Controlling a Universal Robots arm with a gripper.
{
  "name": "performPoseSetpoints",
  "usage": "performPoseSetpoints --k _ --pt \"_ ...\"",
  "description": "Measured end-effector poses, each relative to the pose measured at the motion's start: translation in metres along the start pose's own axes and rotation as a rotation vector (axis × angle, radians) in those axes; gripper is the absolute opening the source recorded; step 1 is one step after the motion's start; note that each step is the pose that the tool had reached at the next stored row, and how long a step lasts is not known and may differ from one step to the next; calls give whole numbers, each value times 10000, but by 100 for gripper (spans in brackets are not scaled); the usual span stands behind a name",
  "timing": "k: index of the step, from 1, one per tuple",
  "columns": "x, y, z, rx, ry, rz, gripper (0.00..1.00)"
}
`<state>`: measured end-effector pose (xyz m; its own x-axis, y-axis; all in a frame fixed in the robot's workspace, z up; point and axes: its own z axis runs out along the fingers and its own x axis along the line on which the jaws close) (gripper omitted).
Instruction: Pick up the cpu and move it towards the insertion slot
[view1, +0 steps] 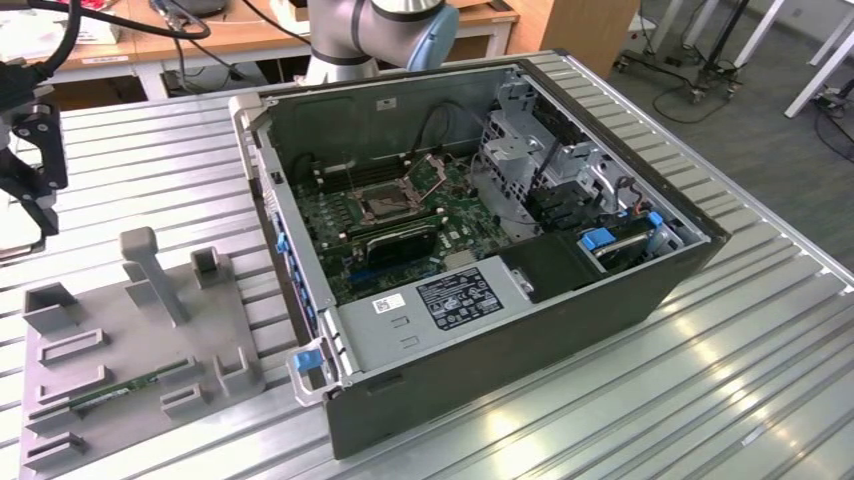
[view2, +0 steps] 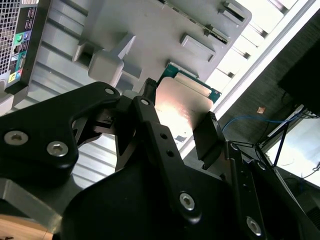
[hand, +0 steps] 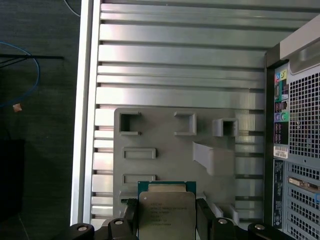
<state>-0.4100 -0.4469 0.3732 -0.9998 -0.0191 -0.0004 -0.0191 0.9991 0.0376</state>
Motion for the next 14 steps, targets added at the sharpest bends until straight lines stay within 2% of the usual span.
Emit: performPoseSetpoints --k 9,14 --pt "-4 1 -7 1 3 -1 55" --pt "-59 -1 -6 1 2 0 55"
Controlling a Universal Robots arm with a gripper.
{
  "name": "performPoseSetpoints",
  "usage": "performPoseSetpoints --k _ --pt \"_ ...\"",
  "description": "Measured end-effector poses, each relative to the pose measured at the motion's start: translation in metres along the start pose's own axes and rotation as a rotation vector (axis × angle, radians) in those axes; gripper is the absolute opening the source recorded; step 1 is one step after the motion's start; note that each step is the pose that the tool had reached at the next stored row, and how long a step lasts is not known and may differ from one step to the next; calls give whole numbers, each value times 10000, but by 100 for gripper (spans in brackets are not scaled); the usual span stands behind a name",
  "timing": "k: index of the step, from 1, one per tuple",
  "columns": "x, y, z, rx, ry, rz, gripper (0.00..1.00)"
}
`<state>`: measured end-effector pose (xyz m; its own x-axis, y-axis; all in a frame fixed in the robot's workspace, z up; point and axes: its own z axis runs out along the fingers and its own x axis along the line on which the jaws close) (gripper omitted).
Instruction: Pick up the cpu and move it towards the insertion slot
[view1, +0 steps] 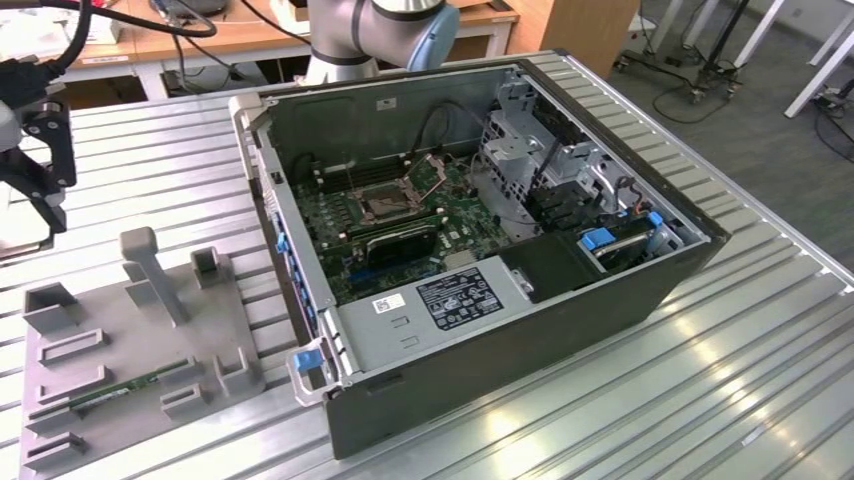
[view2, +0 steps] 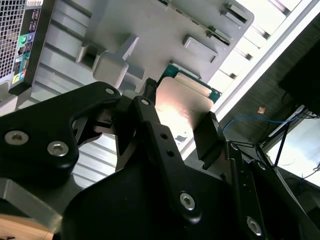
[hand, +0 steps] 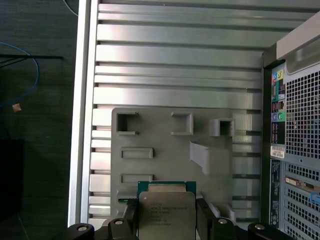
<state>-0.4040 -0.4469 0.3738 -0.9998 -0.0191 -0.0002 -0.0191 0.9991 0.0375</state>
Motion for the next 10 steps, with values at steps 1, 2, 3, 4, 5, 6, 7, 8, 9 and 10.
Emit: performPoseSetpoints --k 1,2,3,4,5,6,7,8,9,10 --pt "-16 0 0 0 -1 0 55" --pt "-35 -1 0 0 0 0 55" --pt "-54 -1 1 0 -1 0 55" --pt "-75 -1 0 0 -1 0 55" --pt "-96 -2 0 0 0 0 55" --pt "-118 -2 0 0 -1 0 55" --pt "-140 -3 0 0 0 0 55" --pt "-163 -3 0 0 -1 -1 55" --pt "-185 -4 1 -1 -1 -1 55" --pt "-207 -4 0 0 -1 -1 55"
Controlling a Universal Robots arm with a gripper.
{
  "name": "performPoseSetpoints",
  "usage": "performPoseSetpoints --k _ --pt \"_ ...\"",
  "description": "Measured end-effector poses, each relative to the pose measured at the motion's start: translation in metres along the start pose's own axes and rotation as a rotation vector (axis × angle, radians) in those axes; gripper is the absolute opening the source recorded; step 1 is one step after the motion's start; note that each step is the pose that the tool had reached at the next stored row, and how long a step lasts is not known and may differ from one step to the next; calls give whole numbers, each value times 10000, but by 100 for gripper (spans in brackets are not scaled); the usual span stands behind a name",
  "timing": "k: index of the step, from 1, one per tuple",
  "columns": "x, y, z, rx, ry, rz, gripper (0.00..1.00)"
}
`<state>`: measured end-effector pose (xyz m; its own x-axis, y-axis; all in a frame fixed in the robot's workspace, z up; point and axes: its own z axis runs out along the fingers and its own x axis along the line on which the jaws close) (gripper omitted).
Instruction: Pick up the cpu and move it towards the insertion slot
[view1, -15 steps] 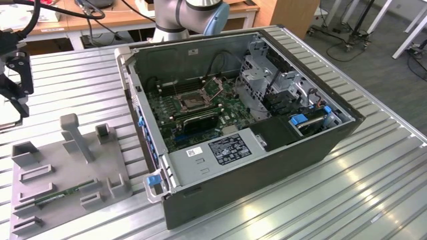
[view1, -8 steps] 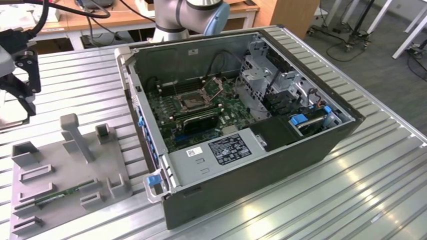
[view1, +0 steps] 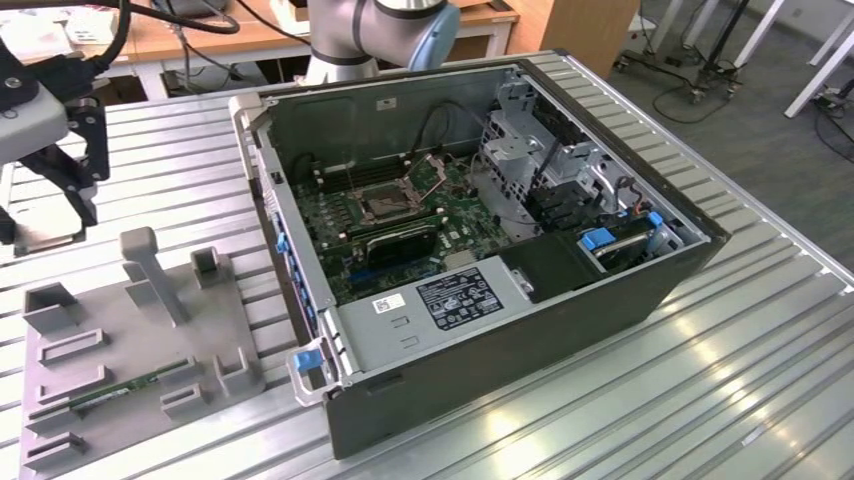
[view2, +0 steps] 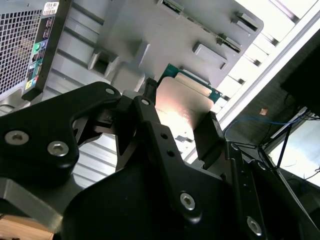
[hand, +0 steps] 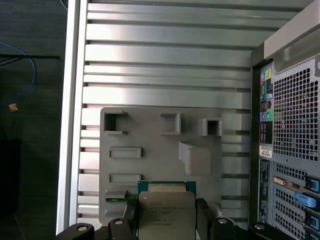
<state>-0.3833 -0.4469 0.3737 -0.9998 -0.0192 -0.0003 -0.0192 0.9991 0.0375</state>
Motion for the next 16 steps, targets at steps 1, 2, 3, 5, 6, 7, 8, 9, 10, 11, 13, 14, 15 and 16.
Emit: performPoseSetpoints --k 1,2,3,5,6,7,8,9,10,11,13,14,15,16 --pt "-22 0 0 -1 -1 0 55" --pt "-44 -1 0 0 0 0 55" --pt "-65 -2 0 0 1 0 55" --pt "-107 -2 0 0 0 1 55" --pt "-129 -2 0 0 0 1 55" --pt "-150 -3 0 0 0 1 55" --pt "-172 -3 0 0 -1 1 55" --pt "-195 -4 0 0 0 1 55" --pt "-217 -4 0 0 0 1 55" --pt "-240 -5 -1 0 1 0 55" --pt "-288 -6 0 0 1 0 55" --pt "-312 -6 0 -1 -1 0 55" --pt "-339 -6 0 -1 -1 0 55" --pt "-364 -7 0 -1 -1 0 55"
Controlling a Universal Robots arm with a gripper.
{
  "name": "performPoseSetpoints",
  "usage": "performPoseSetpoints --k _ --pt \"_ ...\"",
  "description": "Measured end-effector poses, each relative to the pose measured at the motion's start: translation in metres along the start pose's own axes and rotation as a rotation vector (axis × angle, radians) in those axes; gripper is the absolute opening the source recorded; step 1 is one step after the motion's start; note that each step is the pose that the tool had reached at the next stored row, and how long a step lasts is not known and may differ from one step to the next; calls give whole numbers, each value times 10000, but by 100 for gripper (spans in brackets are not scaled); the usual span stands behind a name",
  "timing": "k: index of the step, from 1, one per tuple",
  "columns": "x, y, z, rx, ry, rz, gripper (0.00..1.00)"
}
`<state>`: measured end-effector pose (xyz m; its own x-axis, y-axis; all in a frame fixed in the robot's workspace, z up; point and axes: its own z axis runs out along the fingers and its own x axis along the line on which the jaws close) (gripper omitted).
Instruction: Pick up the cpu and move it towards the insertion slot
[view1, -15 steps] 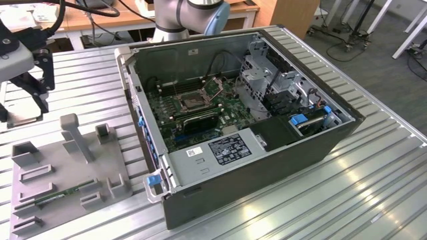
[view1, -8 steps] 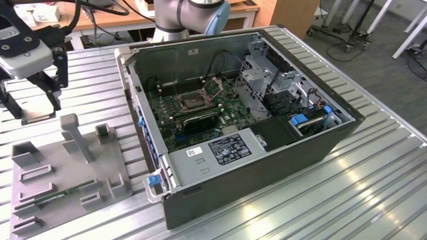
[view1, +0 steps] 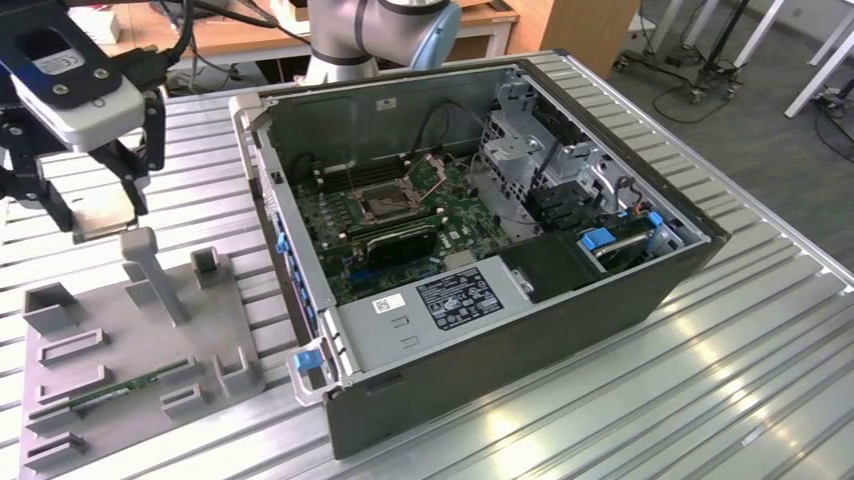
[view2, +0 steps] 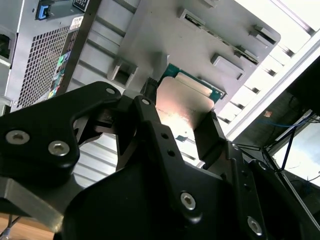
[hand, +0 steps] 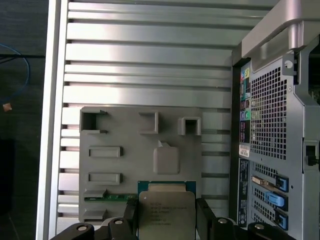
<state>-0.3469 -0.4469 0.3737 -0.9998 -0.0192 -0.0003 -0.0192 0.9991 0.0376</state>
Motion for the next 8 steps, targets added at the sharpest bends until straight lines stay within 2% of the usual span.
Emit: performPoseSetpoints --k 8 --pt "-193 -4 0 1 0 0 55"
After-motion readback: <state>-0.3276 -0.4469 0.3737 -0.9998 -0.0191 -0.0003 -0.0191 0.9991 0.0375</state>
